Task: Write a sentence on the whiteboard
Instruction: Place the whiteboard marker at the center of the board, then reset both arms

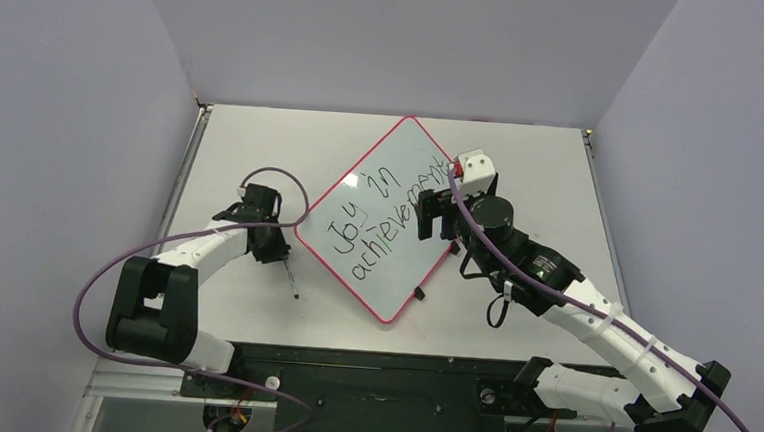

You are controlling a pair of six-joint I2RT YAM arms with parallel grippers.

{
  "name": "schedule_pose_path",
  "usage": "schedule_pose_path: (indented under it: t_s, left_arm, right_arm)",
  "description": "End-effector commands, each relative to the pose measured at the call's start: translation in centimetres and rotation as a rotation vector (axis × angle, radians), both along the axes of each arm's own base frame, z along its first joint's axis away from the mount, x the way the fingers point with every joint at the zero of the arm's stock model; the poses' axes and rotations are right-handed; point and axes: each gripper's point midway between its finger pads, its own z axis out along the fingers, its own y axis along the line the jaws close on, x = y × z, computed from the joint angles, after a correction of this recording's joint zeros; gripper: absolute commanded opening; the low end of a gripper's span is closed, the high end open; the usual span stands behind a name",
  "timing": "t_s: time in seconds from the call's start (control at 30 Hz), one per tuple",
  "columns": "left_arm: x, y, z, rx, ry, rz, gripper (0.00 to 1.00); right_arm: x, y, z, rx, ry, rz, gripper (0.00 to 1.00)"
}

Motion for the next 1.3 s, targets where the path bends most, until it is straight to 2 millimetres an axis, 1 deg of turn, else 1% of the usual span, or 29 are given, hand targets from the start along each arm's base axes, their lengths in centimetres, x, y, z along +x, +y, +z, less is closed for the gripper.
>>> schedule_pose_path:
  t_s: [0.0, 0.1, 0.2, 0.23, 0.27, 0.3, 0.33, 0.37, 0.4, 0.57, 0.67, 0.73, 0.77, 0.83, 0.87, 0.9, 0.93, 0.97, 1.0, 1.03, 1.07, 1.1, 1.13, 1.17, 1.2, 1.23, 1.27]
  left_arm:
    - [1.7, 0.0, 1.0, 0.015, -0.079, -0.001, 0.20]
    - [1.7, 0.2, 2.0, 0.027, -0.091, -0.006, 0.31]
    - [2.2, 0.9, 3.8, 0.066, -0.126, -0.005, 0.48]
    - [2.0, 1.3, 4.4, 0.077, -0.131, -0.002, 0.50]
    - [2.4, 1.7, 5.2, 0.097, -0.152, -0.001, 0.52]
    - [2.3, 2.2, 5.9, 0.110, -0.157, 0.011, 0.53]
    - [2.7, 2.4, 7.1, 0.112, -0.184, 0.013, 0.53]
    - [2.5, 3.0, 7.6, 0.117, -0.179, 0.027, 0.53]
    - [2.9, 3.3, 9.1, 0.117, -0.217, 0.029, 0.54]
    - [3.2, 5.4, 14.8, 0.116, -0.327, 0.061, 0.54]
    - [3.3, 6.0, 18.5, 0.098, -0.416, 0.056, 0.54]
    - [3.6, 5.3, 21.0, 0.069, -0.487, 0.009, 0.54]
    - [3.8, 4.4, 22.2, 0.040, -0.523, -0.041, 0.54]
    - [3.9, 3.3, 24.3, 0.005, -0.593, -0.106, 0.54]
    - [3.8, 3.1, 25.6, 0.002, -0.642, -0.116, 0.58]
    - [3.8, 3.3, 26.1, 0.010, -0.664, -0.110, 0.61]
    - [3.9, 3.6, 27.5, 0.025, -0.728, -0.096, 0.63]
    - [3.5, 3.8, 27.9, 0.033, -0.759, -0.083, 0.63]
    - [3.8, 4.3, 28.3, 0.052, -0.795, -0.063, 0.63]
    - [3.6, 4.4, 29.0, 0.053, -0.822, -0.058, 0.63]
    - [3.7, 4.8, 29.3, 0.070, -0.839, -0.043, 0.64]
    - [3.7, 4.8, 29.4, 0.079, -0.848, -0.050, 0.64]
    - [3.7, 4.7, 29.5, 0.078, -0.853, -0.058, 0.64]
    - [3.6, 4.4, 29.6, 0.073, -0.861, -0.074, 0.64]
    - [3.6, 3.8, 29.5, 0.051, -0.871, -0.107, 0.64]
    - [3.2, 3.4, 29.8, 0.040, -0.894, -0.126, 0.64]
    - [3.3, 2.7, 29.5, 0.019, -0.916, -0.162, 0.64]
  right_arm:
    - [0.0, -1.0, 0.5, 0.016, -0.010, -0.035, 0.82]
    - [-0.1, -1.0, 0.5, 0.016, -0.009, -0.034, 0.82]
    - [-0.1, -1.1, 1.0, 0.018, -0.015, -0.036, 0.82]
    - [-0.1, -1.2, 1.1, 0.018, -0.016, -0.037, 0.82]
    - [-0.1, -1.3, 1.5, 0.021, -0.020, -0.039, 0.82]
    - [-0.1, -1.3, 1.6, 0.020, -0.021, -0.040, 0.82]
    - [-0.2, -1.4, 1.9, 0.023, -0.026, -0.041, 0.82]
    - [-0.2, -1.5, 2.0, 0.022, -0.026, -0.042, 0.82]
    - [-0.2, -1.5, 2.3, 0.025, -0.031, -0.043, 0.82]
    - [-0.2, -1.5, 3.2, 0.037, -0.041, -0.044, 0.82]
    - [-0.3, -1.3, 3.6, 0.053, -0.041, -0.032, 0.83]
    - [-0.6, -1.2, 3.7, 0.076, -0.039, -0.018, 0.83]
    - [-0.8, -1.2, 3.7, 0.094, -0.036, -0.015, 0.83]
    - [-1.2, -1.3, 3.5, 0.122, -0.029, -0.015, 0.84]
    - [-1.3, -1.4, 3.4, 0.130, -0.026, -0.014, 0.84]
    - [-1.6, -1.6, 3.2, 0.143, -0.022, -0.016, 0.84]
    - [-1.7, -1.7, 2.9, 0.143, -0.016, -0.020, 0.84]
    - [-2.1, -2.1, 2.7, 0.154, -0.015, -0.023, 0.84]
    - [-2.3, -2.3, 2.5, 0.156, -0.013, -0.025, 0.84]
    - [-2.7, -2.8, 2.1, 0.167, -0.012, -0.027, 0.85]
    - [-2.9, -3.1, 2.0, 0.182, -0.011, -0.036, 0.85]
    - [-3.3, -3.6, 1.4, 0.188, -0.008, -0.043, 0.85]
    - [-3.6, -3.9, 0.3, 0.193, 0.013, -0.054, 0.86]
    - [-4.0, -4.4, 0.4, 0.215, 0.007, -0.056, 0.86]
    - [-4.3, -4.6, -0.9, 0.215, 0.032, -0.062, 0.86]
    - [-4.8, -5.0, -0.8, 0.239, 0.025, -0.062, 0.86]
    - [-5.1, -5.1, -2.2, 0.237, 0.049, -0.063, 0.86]
